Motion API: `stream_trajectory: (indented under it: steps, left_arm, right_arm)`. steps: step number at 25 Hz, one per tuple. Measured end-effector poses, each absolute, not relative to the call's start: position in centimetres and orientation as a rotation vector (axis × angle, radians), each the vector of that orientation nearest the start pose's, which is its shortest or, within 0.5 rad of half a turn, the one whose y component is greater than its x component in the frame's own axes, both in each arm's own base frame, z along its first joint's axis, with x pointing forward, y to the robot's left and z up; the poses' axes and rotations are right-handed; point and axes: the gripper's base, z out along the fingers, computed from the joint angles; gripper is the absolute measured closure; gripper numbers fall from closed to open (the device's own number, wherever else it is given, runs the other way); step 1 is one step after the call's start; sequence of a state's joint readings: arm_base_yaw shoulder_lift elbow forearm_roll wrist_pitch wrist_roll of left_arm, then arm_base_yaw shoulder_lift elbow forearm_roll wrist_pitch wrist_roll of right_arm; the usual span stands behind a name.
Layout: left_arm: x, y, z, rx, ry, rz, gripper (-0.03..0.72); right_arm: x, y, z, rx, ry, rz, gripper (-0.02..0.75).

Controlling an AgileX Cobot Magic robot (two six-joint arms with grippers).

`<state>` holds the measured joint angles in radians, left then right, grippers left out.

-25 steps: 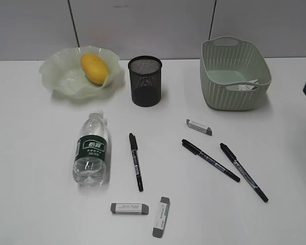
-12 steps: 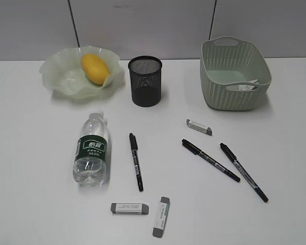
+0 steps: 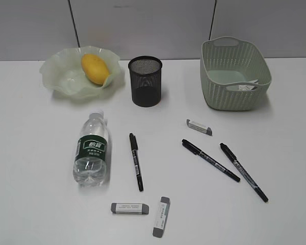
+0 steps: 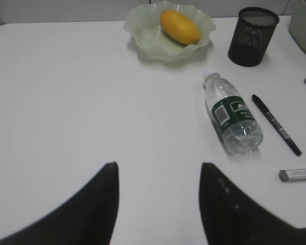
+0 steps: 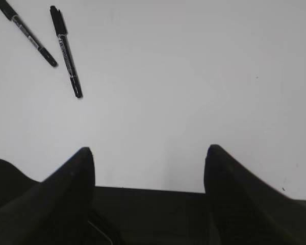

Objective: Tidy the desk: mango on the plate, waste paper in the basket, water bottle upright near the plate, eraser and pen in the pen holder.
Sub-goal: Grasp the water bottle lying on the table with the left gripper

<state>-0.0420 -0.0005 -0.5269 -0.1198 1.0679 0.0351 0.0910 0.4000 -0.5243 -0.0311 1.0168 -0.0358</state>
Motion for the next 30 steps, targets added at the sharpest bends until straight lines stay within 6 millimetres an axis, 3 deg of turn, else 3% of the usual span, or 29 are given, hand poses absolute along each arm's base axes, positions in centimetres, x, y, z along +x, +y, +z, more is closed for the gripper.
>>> stream_trajectory:
  steps: [9, 12, 17, 24, 30]
  left_arm:
    - [2.5, -1.6, 28.4, 0.074, 2.228, -0.242, 0.297]
    - [4.4, -2.2, 28.7, 0.056, 2.327, -0.329, 0.249]
    - [8.8, -3.3, 29.4, 0.010, 2.493, -0.485, 0.120]
    - [16.1, -4.1, 29.7, 0.025, 2.719, -0.511, 0.102]
    - [21.1, -8.1, 29.6, 0.101, 2.817, -0.464, 0.102]
  right_arm:
    - [1.1, -0.2, 28.0, -0.161, 2.108, -0.023, 0.208]
    - [-0.1, -0.3, 28.0, -0.154, 2.031, -0.022, 0.217]
    - [-0.5, -0.3, 28.0, -0.151, 2.006, -0.021, 0.269]
    - [-0.5, -0.3, 28.0, -0.151, 2.007, -0.021, 0.312]
    - [-0.5, -0.3, 28.0, -0.151, 2.006, -0.020, 0.315]
